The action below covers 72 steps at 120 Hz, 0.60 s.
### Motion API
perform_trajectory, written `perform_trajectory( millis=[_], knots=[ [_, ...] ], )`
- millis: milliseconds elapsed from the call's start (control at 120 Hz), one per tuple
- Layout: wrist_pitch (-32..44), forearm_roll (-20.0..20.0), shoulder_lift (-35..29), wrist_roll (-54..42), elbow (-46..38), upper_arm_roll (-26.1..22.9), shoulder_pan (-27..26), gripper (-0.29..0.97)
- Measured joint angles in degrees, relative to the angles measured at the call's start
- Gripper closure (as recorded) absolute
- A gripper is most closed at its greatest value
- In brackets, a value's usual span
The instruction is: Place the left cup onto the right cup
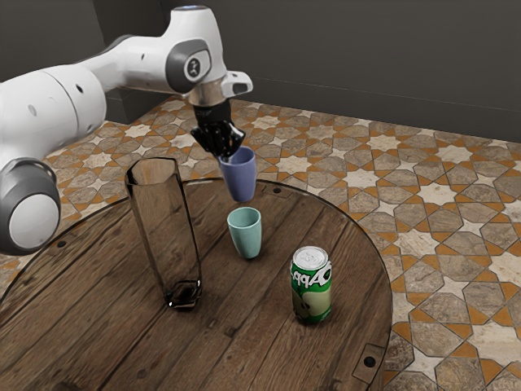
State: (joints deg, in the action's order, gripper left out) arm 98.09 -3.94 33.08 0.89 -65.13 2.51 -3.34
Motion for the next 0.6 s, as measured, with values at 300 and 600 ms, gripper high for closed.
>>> perform_trajectory(
  millis=[300,600],
  knots=[
    [0.7,0.9,0.8,2.3,-4.1,-0.5,0.2,0.78],
    [3.9,1.9,1.7,3.8,-4.4,-0.5,0.2,0.75]
  ],
)
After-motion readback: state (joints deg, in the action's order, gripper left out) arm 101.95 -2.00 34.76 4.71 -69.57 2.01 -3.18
